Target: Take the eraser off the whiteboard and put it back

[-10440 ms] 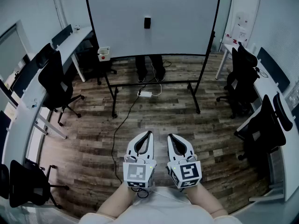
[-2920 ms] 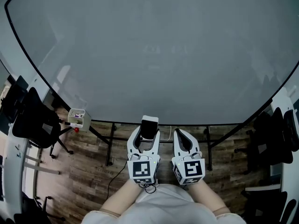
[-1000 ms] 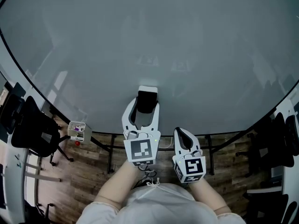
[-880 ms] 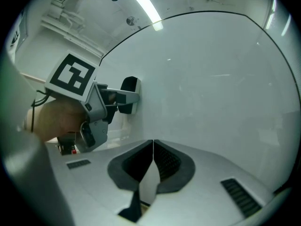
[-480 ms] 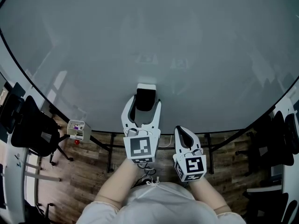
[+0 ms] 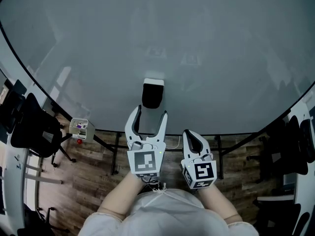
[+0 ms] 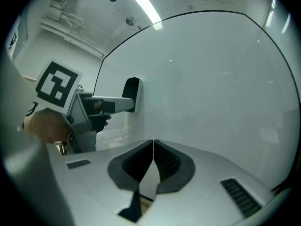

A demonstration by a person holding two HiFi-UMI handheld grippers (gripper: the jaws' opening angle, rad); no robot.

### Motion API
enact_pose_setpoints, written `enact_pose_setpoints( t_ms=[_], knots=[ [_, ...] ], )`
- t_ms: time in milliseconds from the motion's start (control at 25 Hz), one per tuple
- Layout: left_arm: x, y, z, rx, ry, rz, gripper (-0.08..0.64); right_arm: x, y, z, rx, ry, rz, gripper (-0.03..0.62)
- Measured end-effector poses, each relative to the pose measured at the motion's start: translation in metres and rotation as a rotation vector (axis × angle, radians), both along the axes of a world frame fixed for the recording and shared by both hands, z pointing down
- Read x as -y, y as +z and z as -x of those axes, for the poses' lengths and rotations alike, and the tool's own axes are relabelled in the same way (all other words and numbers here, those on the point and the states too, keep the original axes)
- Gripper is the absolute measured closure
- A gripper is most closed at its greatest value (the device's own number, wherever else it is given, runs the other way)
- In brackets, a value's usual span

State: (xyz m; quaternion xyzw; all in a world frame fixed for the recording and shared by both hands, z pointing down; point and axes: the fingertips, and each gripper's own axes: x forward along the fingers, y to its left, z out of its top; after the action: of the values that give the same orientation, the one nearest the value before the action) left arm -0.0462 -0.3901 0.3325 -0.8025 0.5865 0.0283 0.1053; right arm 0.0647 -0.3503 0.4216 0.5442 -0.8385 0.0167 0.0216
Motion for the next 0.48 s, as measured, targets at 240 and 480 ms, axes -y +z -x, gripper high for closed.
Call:
enact_pose_setpoints(
  t_ms=[240, 480],
  knots=[
    [-0.02, 0.054, -0.006, 0.006, 0.028, 0.118, 0.274, -0.004, 0.006, 0.002, -0.005, -0.016, 0.014, 0.565],
    [-0.032, 0.072, -0.009, 0.006, 0.02, 0.151, 0.449, -0.009, 0.009, 0.007, 0.008, -0.03, 0.02, 0.565]
  ],
)
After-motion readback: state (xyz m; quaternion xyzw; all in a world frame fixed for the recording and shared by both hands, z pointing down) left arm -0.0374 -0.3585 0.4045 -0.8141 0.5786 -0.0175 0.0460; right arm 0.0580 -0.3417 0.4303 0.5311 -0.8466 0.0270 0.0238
